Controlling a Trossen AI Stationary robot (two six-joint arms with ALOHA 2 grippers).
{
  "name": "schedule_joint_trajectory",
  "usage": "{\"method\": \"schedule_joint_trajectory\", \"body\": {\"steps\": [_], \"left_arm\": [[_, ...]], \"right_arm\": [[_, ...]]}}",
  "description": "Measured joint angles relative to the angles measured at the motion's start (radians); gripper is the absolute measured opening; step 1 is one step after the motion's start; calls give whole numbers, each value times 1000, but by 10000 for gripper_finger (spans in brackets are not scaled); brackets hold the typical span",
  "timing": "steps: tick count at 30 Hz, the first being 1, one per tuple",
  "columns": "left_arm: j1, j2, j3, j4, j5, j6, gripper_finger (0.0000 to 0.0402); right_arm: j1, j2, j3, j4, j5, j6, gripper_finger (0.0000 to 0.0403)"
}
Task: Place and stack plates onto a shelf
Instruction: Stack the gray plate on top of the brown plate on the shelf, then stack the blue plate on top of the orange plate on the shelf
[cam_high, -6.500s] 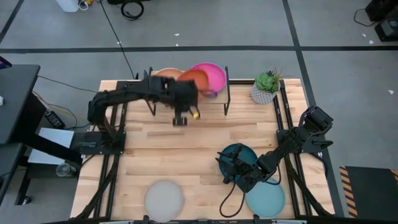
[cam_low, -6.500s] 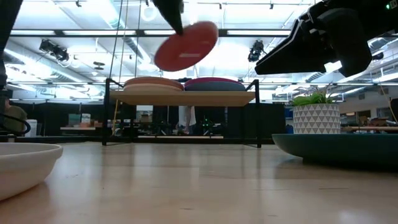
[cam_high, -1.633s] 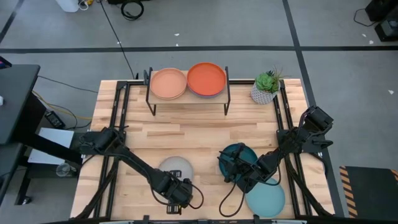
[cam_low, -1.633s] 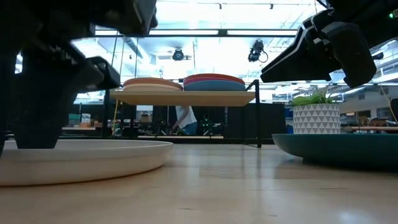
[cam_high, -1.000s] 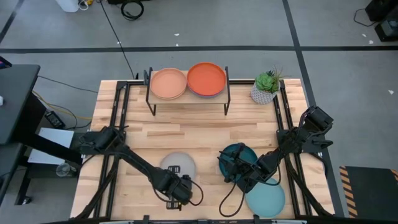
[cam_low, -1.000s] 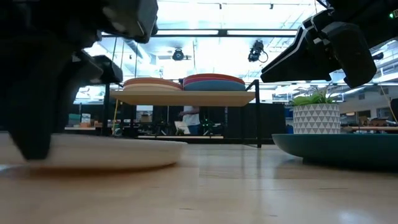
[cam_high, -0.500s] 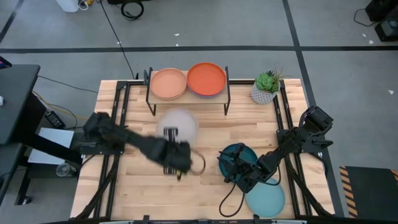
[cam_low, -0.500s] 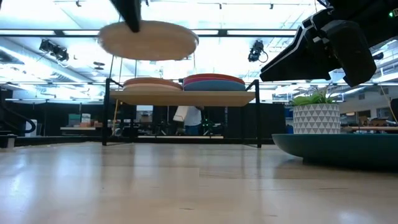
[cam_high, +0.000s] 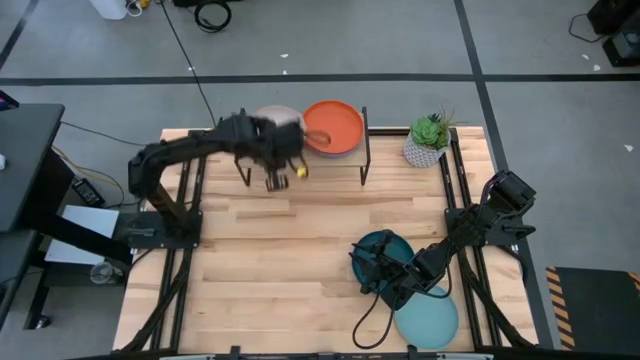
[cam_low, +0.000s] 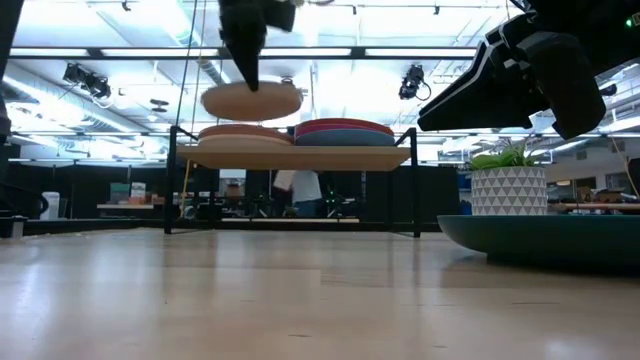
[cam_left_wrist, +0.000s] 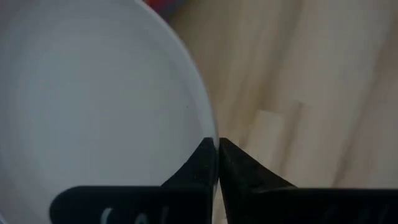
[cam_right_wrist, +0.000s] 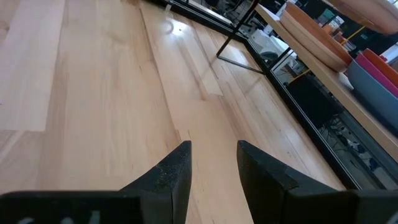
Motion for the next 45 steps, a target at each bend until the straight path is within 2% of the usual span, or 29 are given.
{"method": "schedule_joint_trajectory", "body": {"steps": [6, 12, 18, 20, 30, 32, 34, 37, 41, 45], "left_arm": [[184, 5, 0, 37, 151, 68, 14], [239, 5, -1, 9, 232, 58, 14], [224, 5, 0, 23, 231, 41, 27], [220, 5, 0, 36, 201, 41, 37], [196, 5, 0, 28, 176, 37, 120], [177, 4, 0, 17, 205, 17, 127], [141, 4, -1, 18, 289, 6, 128], [35, 4, 0, 42, 377, -9, 129], [-147, 0, -24, 97, 302, -25, 129], [-319, -5, -146, 161, 245, -30, 129]], "right_arm": [[5, 0, 0, -1, 0, 7, 134], [9, 0, 0, -1, -1, 12, 134], [9, 0, 0, 0, -8, 16, 134], [8, 0, 0, 0, -8, 16, 134], [9, 0, 0, 0, -8, 14, 134], [9, 0, 0, 0, -8, 13, 134], [9, 0, 0, -1, -8, 12, 134], [9, 0, 0, -1, -9, 10, 134], [9, 0, 0, -2, -26, 11, 134], [13, 0, 0, -2, -34, 16, 134]]}}
